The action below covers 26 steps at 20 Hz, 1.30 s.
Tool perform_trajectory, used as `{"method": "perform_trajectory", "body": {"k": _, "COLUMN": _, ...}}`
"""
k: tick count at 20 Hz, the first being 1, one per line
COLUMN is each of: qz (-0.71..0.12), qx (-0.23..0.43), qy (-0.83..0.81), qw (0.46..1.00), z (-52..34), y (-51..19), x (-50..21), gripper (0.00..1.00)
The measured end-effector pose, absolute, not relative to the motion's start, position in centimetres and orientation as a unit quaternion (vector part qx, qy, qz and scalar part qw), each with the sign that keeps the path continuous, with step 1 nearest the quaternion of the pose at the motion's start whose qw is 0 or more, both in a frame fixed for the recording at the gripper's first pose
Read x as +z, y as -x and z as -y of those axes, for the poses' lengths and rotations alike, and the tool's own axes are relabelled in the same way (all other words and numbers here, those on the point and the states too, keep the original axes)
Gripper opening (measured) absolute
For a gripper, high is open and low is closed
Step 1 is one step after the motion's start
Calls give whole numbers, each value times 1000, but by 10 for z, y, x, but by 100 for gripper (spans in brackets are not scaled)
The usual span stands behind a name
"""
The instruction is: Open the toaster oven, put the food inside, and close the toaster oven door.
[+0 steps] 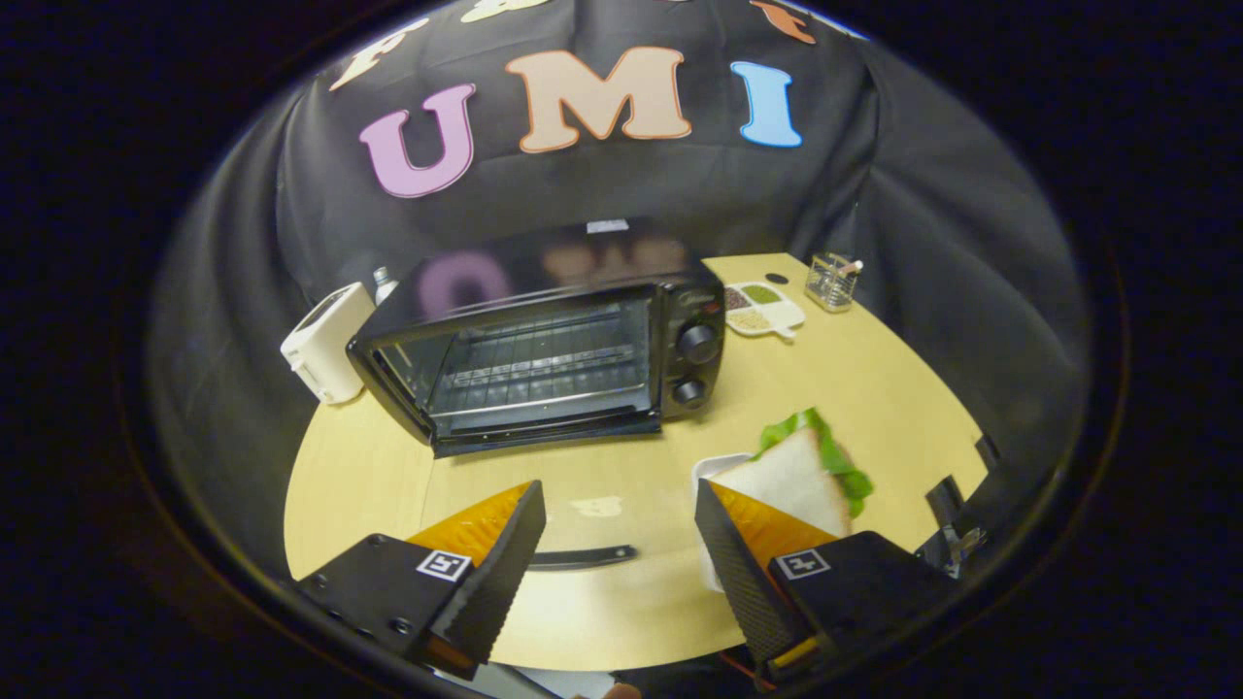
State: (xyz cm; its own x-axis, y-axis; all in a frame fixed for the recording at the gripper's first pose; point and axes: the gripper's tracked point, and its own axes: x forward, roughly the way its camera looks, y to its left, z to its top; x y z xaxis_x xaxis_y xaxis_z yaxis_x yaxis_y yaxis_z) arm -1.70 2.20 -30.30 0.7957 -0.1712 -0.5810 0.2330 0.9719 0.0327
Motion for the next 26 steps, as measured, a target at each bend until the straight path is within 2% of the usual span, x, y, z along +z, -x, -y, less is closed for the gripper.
{"method": "perform_trajectory", "body": {"k": 4, "qz": -252, "qx": -106, "qy": -97, "qw": 957, "z": 28, "y": 22, "x": -269, "gripper": 97}}
{"method": "perform_trajectory", "body": {"k": 9, "qz": -223, "qx": -96, "qy": -162, "qw": 956, "z": 86, "y": 21, "x": -271, "gripper": 96}}
{"method": "perform_trajectory", "body": {"k": 17, "qz": -247, "qx": -37, "qy": -258, "qw": 933, "z": 108, "y": 17, "x": -329, "gripper": 95}}
{"method": "perform_trajectory", "body": {"k": 23, "qz": -269, "qx": -31, "qy": -283, "qw": 920, "z": 121, "y": 10, "x": -360, "gripper": 94}}
{"method": "perform_trajectory", "body": {"k": 26, "qz": -286, "qx": -21, "qy": -284, "qw": 915, "z": 120, "y": 13, "x": -373, "gripper": 82}}
